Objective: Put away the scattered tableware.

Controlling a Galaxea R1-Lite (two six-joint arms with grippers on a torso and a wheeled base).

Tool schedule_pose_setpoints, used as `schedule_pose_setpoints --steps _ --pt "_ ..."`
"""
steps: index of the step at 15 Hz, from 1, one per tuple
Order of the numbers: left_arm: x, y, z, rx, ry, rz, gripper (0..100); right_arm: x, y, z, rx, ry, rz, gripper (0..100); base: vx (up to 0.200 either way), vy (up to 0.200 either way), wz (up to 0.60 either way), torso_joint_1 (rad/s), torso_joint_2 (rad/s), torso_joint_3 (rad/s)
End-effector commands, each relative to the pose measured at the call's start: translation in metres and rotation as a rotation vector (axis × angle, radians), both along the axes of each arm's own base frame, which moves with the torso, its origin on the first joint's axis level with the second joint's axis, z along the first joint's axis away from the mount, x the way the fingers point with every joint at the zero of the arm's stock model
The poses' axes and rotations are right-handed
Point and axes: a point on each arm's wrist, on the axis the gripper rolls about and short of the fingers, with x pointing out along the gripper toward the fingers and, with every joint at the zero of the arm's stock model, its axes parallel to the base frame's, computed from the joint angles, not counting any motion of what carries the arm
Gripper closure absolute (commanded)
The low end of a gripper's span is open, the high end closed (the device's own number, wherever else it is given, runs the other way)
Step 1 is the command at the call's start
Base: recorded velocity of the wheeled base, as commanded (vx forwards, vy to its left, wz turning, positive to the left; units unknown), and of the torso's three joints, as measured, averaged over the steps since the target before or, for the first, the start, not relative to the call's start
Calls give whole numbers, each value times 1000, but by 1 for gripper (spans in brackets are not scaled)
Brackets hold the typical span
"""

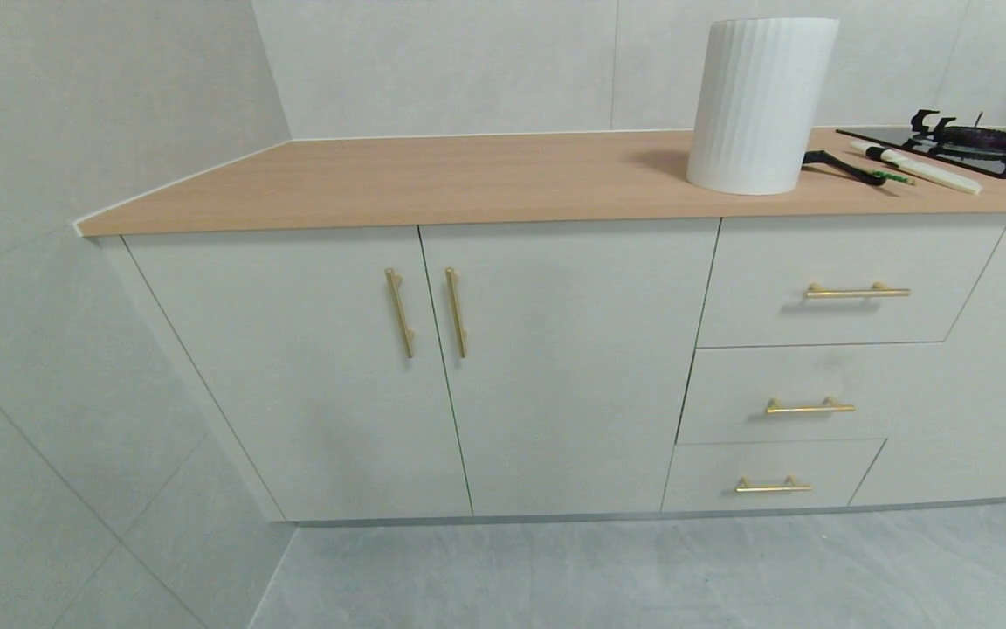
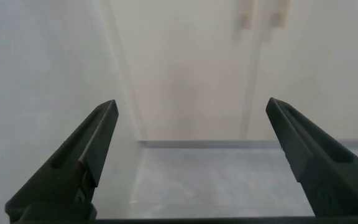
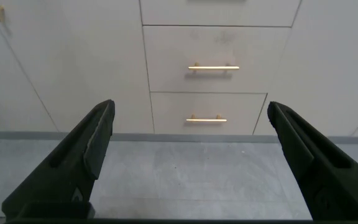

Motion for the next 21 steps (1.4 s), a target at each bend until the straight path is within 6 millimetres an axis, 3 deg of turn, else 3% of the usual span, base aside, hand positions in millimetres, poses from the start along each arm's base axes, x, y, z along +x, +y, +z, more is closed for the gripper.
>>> schedule_pose_setpoints --steps 1,17,21 --pt "0 0 -5 -11 43 -16 0 0 0 -1 1 10 1 0 0 0 0 0 0 0" --pt "0 0 -4 -17 32 -18 0 0 0 -1 9 10 14 0 0 0 0 0 0 0" --pt "0 0 -4 -17 32 -18 0 0 0 -1 9 10 14 0 0 -200 0 2 4 4"
